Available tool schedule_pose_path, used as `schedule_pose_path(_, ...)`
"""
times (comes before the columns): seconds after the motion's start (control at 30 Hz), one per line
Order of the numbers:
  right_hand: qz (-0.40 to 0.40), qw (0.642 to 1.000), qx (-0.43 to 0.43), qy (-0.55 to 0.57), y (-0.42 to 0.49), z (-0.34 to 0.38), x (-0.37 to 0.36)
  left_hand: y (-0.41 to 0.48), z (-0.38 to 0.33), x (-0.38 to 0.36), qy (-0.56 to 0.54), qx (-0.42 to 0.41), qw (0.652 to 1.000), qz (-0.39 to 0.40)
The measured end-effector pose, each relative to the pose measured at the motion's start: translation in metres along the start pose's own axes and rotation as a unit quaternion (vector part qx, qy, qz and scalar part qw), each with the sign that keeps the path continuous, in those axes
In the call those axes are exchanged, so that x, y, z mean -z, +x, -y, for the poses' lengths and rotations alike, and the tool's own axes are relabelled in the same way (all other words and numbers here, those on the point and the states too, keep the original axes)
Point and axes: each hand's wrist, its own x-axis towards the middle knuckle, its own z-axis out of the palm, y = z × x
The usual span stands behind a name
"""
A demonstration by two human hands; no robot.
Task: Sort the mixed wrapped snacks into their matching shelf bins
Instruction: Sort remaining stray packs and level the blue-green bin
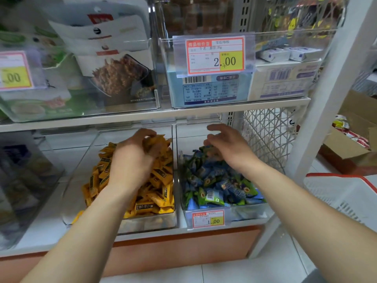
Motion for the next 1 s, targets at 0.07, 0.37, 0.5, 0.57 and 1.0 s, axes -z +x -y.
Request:
schedule_pose_path(0.07, 0.049, 0.989, 0.041, -0.136, 0.0, -0.01, 0.007, -0.002, 0.013, 0.007, 0.121, 0.003, 0.992, 0.022)
schedule_pose_path(0.37, 0.372, 0.771, -0.048, -0.515, -0.004, -0.054, -0.033, -0.037, -0.004, -0.02, 0.071, -0.009, 0.984, 0.164)
schedule_pose_path(0.5, 0.358, 0.762, -0.054, -0.537, 0.005, -0.072, -0.047, -0.042, 0.005, -0.026, 0.021, -0.018, 0.981, 0.194)
schedule_pose_path(0.57, 0.343, 0.803, -0.052, -0.485, 0.008, -0.079, -0.049, -0.041, 0.007, -0.026, 0.014, -0.026, 0.982, 0.189)
schedule_pose_path(1.0, 0.101, 0.919, 0.068, -0.375, 0.042, -0.046, -0.008, -0.035, 0.013, -0.025, -0.026, -0.014, 0.977, 0.212)
